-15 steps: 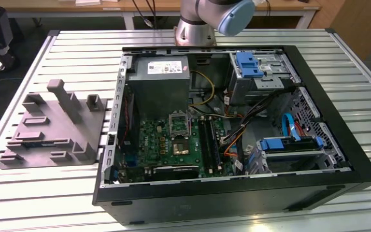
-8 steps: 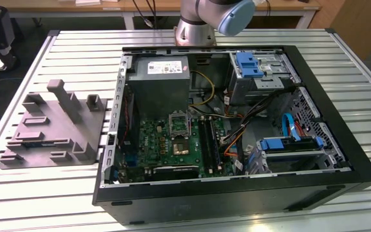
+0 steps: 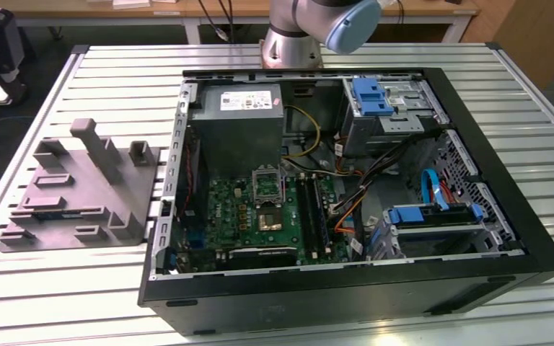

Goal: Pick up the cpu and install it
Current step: 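Pick up the cpu and move it towards the insertion slot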

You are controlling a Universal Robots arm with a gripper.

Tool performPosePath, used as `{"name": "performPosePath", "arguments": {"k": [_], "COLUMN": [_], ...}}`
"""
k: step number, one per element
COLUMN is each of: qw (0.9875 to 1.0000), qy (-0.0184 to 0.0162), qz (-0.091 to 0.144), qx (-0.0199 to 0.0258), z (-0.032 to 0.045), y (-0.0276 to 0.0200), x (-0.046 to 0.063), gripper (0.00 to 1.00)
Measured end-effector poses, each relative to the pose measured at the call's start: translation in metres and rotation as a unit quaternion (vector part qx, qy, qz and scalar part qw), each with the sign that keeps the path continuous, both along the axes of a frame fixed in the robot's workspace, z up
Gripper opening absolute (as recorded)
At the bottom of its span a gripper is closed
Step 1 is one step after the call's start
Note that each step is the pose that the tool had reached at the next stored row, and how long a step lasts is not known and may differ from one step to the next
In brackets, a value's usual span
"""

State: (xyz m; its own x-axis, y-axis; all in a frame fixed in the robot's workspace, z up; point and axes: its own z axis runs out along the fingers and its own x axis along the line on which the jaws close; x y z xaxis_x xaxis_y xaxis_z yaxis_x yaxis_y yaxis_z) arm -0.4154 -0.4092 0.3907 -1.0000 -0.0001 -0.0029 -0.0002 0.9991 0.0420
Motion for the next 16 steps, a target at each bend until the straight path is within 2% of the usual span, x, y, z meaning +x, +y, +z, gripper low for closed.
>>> {"name": "performPosePath", "arguments": {"k": [16], "qw": [1.0000], "qy": [0.0000], "qz": [0.000], "qx": [0.0000], "z": [0.0000], "y": [0.0000], "x": [0.0080], "gripper": [0.47]}}
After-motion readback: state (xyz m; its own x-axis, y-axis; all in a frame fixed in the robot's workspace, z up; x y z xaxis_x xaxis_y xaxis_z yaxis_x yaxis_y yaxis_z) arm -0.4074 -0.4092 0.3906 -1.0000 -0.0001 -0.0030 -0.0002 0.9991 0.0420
